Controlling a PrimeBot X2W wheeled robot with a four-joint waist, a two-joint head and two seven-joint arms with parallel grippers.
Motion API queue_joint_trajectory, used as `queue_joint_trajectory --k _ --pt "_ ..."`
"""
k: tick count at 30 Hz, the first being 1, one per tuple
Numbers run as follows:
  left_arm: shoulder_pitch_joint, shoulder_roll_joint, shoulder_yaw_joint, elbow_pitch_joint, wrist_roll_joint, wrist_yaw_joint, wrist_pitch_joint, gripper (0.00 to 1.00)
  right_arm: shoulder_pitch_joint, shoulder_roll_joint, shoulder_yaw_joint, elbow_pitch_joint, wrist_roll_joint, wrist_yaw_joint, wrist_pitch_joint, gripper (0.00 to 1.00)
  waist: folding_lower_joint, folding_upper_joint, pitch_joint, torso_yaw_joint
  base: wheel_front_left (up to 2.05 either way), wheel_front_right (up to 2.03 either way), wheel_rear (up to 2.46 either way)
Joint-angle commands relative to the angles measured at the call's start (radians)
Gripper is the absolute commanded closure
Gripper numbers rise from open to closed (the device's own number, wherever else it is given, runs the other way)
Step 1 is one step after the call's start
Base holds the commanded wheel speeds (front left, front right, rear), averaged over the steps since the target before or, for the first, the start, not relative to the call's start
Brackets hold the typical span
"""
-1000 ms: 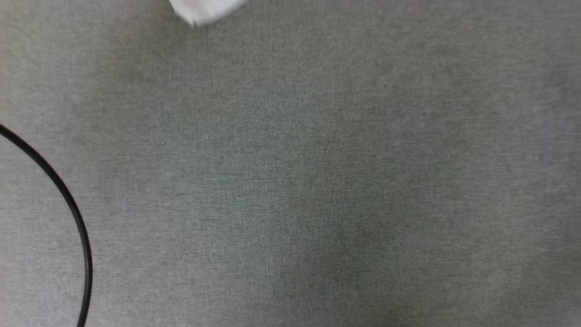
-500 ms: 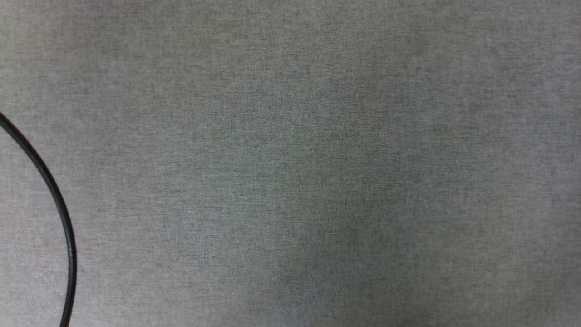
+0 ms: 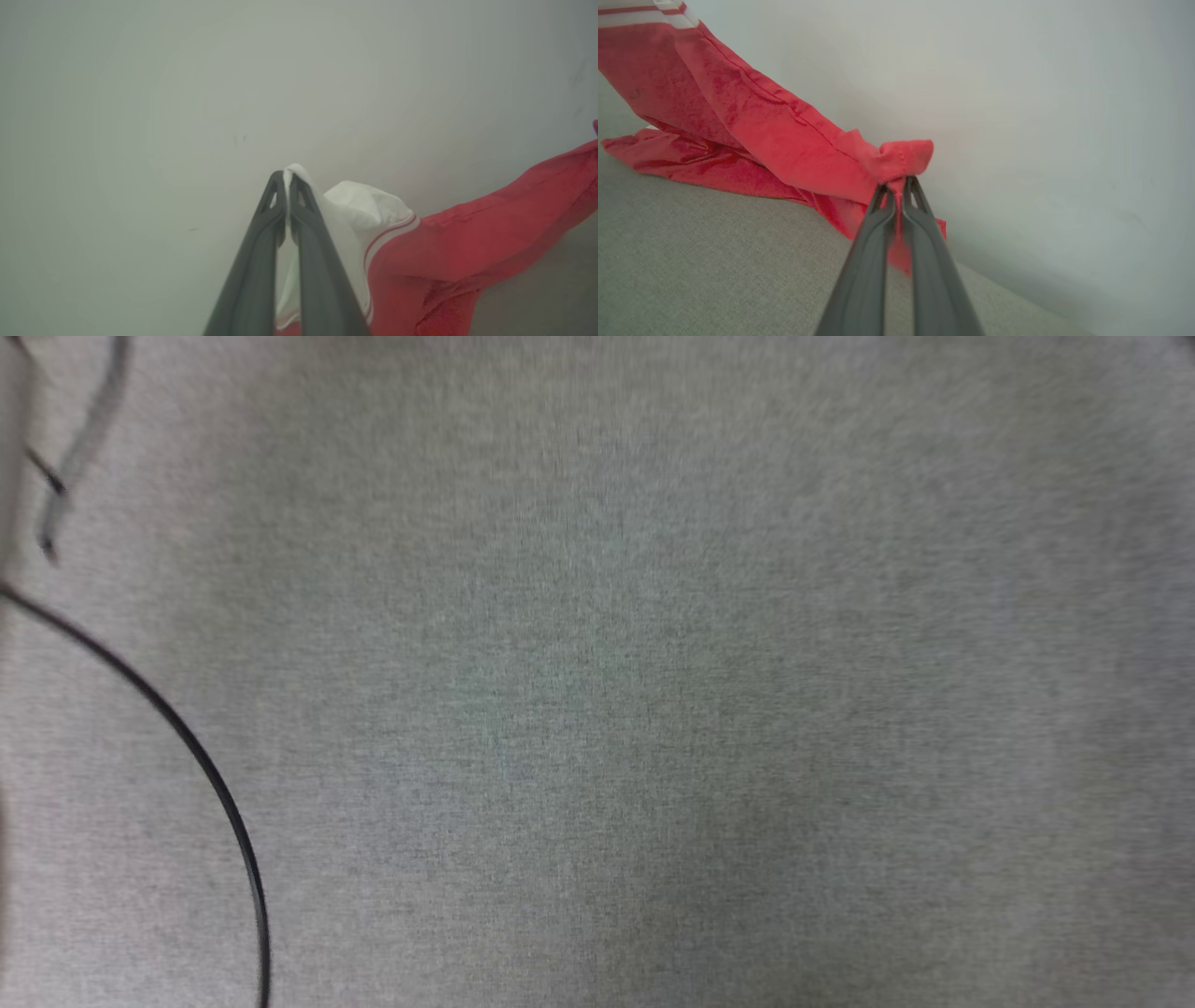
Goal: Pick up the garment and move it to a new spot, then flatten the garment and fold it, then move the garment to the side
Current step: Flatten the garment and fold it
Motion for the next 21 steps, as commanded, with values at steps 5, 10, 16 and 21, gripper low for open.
queue_joint_trajectory --k 5,10,16,21 --pt "0.277 0.004 -0.008 -0.104 -0.027 0.043 -0.008 1.00 0.171 -0.011 0.085 -0.033 0.062 -0.001 -0.027 1.00 -0.0001 0.0000 -0.123 -0.014 0.00 0.00 0.00" --pt "0.564 0.033 0.001 -0.229 -0.067 0.099 -0.009 1.00 0.328 -0.041 0.164 -0.063 0.132 -0.001 -0.053 1.00 -0.0001 0.0000 -0.203 -0.025 0.00 0.00 0.00" --pt "0.882 0.072 -0.022 -0.370 -0.108 0.155 -0.006 1.00 0.501 -0.102 0.260 -0.114 0.202 -0.001 -0.089 1.00 -0.0001 0.0000 -0.297 -0.027 0.00 0.00 0.00" --pt "1.116 0.110 -0.040 -0.470 -0.153 0.210 0.012 1.00 0.647 -0.160 0.333 -0.170 0.254 -0.001 -0.121 1.00 -0.0001 0.0000 -0.388 -0.028 0.00 0.00 0.00"
